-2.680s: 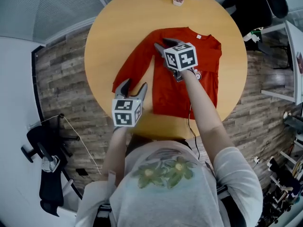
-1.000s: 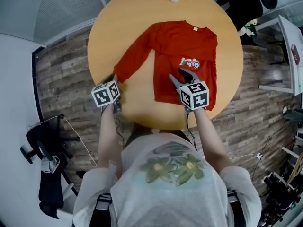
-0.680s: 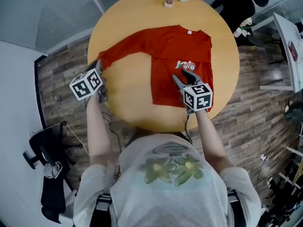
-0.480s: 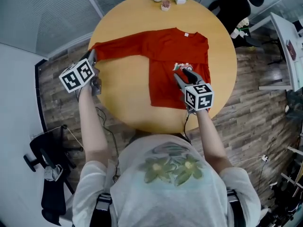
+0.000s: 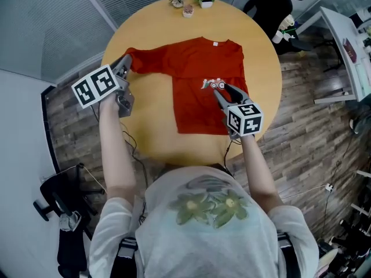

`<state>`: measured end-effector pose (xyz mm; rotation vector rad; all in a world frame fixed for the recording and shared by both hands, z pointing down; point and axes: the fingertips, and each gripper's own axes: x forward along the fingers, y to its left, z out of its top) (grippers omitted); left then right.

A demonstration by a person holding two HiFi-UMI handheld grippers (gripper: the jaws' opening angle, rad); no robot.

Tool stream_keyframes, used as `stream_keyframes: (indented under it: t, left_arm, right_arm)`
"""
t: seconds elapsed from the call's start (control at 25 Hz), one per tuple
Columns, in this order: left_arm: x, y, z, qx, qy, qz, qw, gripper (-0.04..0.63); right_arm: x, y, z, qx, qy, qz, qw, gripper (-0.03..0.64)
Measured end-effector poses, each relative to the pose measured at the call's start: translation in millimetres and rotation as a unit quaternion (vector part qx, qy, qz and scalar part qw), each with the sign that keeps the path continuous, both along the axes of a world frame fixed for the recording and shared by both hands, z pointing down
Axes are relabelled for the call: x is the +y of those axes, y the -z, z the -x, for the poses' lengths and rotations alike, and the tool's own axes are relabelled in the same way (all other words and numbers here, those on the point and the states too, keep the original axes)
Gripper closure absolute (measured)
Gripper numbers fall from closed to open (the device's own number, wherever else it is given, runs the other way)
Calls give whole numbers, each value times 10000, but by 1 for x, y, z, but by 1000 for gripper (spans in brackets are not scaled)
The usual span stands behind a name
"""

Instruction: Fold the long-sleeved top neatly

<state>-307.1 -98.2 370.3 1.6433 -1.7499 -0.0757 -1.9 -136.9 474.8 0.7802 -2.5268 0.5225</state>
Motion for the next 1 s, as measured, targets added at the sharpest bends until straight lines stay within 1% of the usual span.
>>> stream_keyframes:
  t: [0.12,0.2,0.56,0.8,1.0]
  left_arm:
    - [-19,9,-34,291,-207,-173,9992,574]
    - [-35,13,-59,414,-349,-236,9983,574]
    - [-111,20,-180,707,-1077,-320,9912,574]
    - [-156,3,-255,833,-1546,-168,9843,574]
    - [-185,-20,-303,804,-1731,41,9816,574]
  right_arm:
    - [-6,0,-17,-25,-122,-11,9999,431]
    - [-10,0,-28,-45,-193,-6,9998,431]
    - [-42,1,-75,-155,-448,34,9989,431]
    - [-67,-8,-107,-201,-584,138,9980,431]
    - [-86,-15,-133,-242,-644,233,9974,431]
